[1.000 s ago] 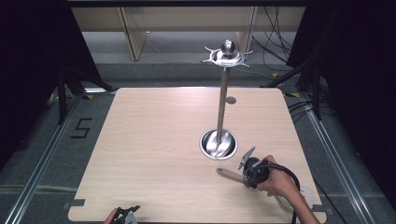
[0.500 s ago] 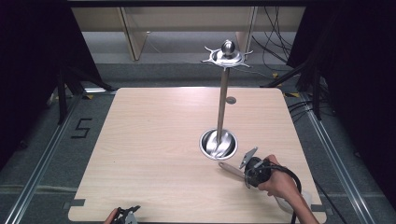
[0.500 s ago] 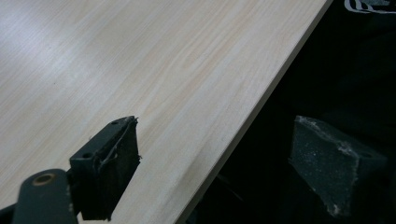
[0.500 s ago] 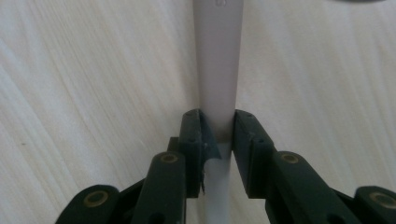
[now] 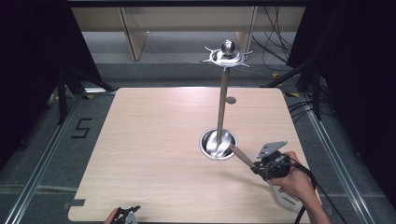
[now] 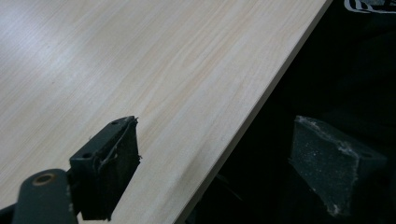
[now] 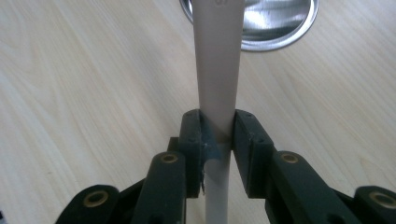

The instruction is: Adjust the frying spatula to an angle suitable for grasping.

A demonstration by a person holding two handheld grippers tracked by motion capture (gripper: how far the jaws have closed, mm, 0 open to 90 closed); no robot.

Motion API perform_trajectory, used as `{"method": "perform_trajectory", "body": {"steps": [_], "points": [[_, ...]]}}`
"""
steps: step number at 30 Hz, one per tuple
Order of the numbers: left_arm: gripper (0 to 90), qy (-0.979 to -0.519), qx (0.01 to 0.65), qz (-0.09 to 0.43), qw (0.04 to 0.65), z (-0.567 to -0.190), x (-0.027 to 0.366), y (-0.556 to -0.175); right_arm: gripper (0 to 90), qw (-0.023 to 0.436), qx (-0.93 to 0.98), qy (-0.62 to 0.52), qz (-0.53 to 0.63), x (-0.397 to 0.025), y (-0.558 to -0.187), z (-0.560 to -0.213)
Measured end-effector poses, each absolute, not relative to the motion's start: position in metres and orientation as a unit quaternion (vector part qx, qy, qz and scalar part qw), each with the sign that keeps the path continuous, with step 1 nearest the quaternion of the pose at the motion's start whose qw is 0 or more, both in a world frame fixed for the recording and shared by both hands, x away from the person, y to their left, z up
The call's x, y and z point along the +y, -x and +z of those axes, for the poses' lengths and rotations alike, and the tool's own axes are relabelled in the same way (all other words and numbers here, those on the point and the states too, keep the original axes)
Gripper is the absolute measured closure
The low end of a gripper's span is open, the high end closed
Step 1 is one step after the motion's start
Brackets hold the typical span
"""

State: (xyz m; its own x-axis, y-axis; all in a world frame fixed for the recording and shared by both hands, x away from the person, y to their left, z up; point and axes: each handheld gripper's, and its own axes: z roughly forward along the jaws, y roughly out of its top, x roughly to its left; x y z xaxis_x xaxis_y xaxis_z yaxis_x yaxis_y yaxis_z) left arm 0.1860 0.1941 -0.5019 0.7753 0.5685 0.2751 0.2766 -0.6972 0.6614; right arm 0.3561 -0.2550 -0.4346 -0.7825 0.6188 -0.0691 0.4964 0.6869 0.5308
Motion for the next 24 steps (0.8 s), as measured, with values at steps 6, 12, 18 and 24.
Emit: {"method": "perform_trajectory", "body": {"steps": [6, 12, 18, 24], "points": [[15.0, -0.890, 0.238, 0.236, 0.309, -0.502, 0.194, -0.186, 74.7, 0.140, 0.888, -0.311, 0.310, -0.267, -0.350, -0.419], [15.0, -0.890, 0.238, 0.236, 0.309, -0.502, 0.194, -0.186, 74.7, 0.150, 0.872, -0.312, 0.347, -0.279, -0.342, -0.401], [15.0, -0.891, 0.238, 0.234, 0.308, -0.502, 0.194, -0.186, 74.7, 0.159, 0.857, -0.320, 0.371, -0.290, -0.340, -0.391], [15.0, -0.890, 0.240, 0.234, 0.310, -0.502, 0.194, -0.186, 74.7, 0.164, 0.843, -0.322, 0.398, -0.298, -0.339, -0.384]]}}
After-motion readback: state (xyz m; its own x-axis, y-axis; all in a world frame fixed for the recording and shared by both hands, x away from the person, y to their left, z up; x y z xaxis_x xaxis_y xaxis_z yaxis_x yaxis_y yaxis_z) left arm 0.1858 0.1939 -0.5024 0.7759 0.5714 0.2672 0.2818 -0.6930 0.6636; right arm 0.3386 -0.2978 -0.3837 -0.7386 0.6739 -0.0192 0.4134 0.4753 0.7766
